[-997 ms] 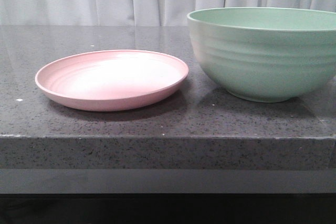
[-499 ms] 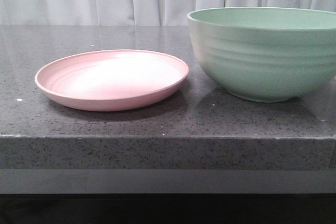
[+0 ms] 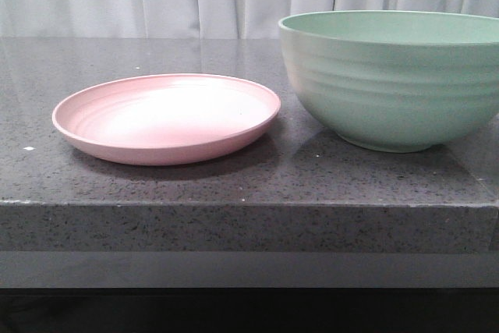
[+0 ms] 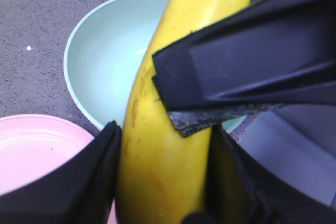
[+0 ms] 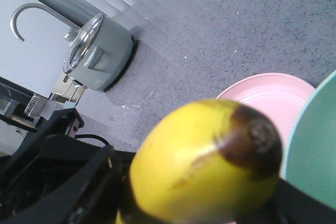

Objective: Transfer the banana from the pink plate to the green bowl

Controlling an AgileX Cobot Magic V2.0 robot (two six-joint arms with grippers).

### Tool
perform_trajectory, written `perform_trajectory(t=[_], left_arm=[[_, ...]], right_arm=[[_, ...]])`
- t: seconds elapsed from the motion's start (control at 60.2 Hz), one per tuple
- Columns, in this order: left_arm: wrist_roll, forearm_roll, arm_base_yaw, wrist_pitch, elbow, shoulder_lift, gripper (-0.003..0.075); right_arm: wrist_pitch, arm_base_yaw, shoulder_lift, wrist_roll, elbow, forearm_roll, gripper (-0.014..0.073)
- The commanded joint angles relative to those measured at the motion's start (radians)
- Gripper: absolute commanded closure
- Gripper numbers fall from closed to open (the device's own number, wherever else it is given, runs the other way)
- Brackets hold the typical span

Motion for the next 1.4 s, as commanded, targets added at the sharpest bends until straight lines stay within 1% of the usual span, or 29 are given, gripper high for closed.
perform_trajectory(t=[0.0, 0.066, 0.116, 0.15, 0.216, 0.332, 0.399, 0.515, 0.582, 0.731, 0.798, 0.898, 0.964, 1.047, 1.097, 1.147, 1.213, 1.263, 1.313, 1.38], left_arm=[[0.002, 0.015, -0.007, -0.062, -0.033, -0.030, 0.0400], [0.002, 0.045, -0.007, -0.069, -0.033, -0.030, 0.0279], [0.002, 0.059, 0.000, -0.076, -0.033, -0.030, 0.0204], [0.002, 0.065, 0.006, -0.078, -0.033, -0.030, 0.0165], [0.002, 0.065, 0.023, -0.081, -0.033, -0.030, 0.0136], [0.000, 0.065, 0.061, -0.077, -0.033, -0.030, 0.0133], [-0.002, 0.065, 0.082, -0.075, -0.033, -0.030, 0.0133], [-0.002, 0.065, 0.095, -0.075, -0.033, -0.030, 0.0133], [-0.002, 0.065, 0.095, -0.075, -0.033, -0.030, 0.0133], [-0.002, 0.065, 0.095, -0.075, -0.033, -0.030, 0.0133], [-0.002, 0.065, 0.095, -0.075, -0.033, -0.030, 0.0133], [-0.002, 0.065, 0.095, -0.075, -0.033, -0.030, 0.0133], [-0.002, 0.065, 0.095, -0.075, -0.033, -0.030, 0.0133], [-0.002, 0.065, 0.095, -0.075, -0.033, -0.030, 0.0133], [-0.002, 0.065, 0.095, -0.075, -0.033, -0.030, 0.0133], [-0.002, 0.065, 0.097, -0.075, -0.033, -0.030, 0.0133], [-0.004, 0.077, 0.097, -0.081, -0.033, -0.030, 0.0133], [-0.009, 0.082, 0.106, -0.093, -0.033, -0.030, 0.0133], [-0.024, 0.082, 0.119, -0.101, -0.033, -0.030, 0.0134], [-0.033, 0.084, 0.150, -0.104, -0.033, -0.030, 0.0136]], right_arm=[[-0.023, -0.009, -0.020, -0.077, -0.039, 0.030, 0.0503], [-0.037, -0.037, -0.018, -0.122, -0.052, 0.002, 0.0503], [-0.032, -0.067, -0.008, -0.132, -0.073, -0.029, 0.0503], [-0.028, -0.088, 0.002, -0.132, -0.088, -0.055, 0.0503], [-0.012, -0.141, 0.021, -0.132, -0.130, -0.124, 0.0503], [0.051, -0.237, 0.081, -0.132, -0.226, -0.293, 0.0503], [0.072, -0.265, 0.116, -0.132, -0.276, -0.364, 0.0503], [0.082, -0.271, 0.182, -0.133, -0.326, -0.468, 0.0503], [0.117, -0.265, 0.228, -0.133, -0.337, -0.516, 0.0503], [0.184, -0.265, 0.316, -0.133, -0.341, -0.553, 0.0499], [0.189, -0.265, 0.337, -0.133, -0.341, -0.555, 0.0463], [0.185, -0.265, 0.344, -0.133, -0.341, -0.555, 0.0350], [0.174, -0.265, 0.344, -0.133, -0.342, -0.555, 0.0259], [0.174, -0.265, 0.343, -0.133, -0.348, -0.555, 0.0176], [0.176, -0.265, 0.338, -0.132, -0.353, -0.555, 0.0155], [0.184, -0.265, 0.331, -0.126, -0.363, -0.556, 0.0156], [0.200, -0.266, 0.318, -0.084, -0.381, -0.570, 0.0156], [0.218, -0.269, 0.309, -0.010, -0.401, -0.600, 0.0156], [0.254, -0.270, 0.303, 0.090, -0.438, -0.664, 0.0158], [0.324, -0.270, 0.298, 0.259, -0.492, -0.775, 0.0160]])
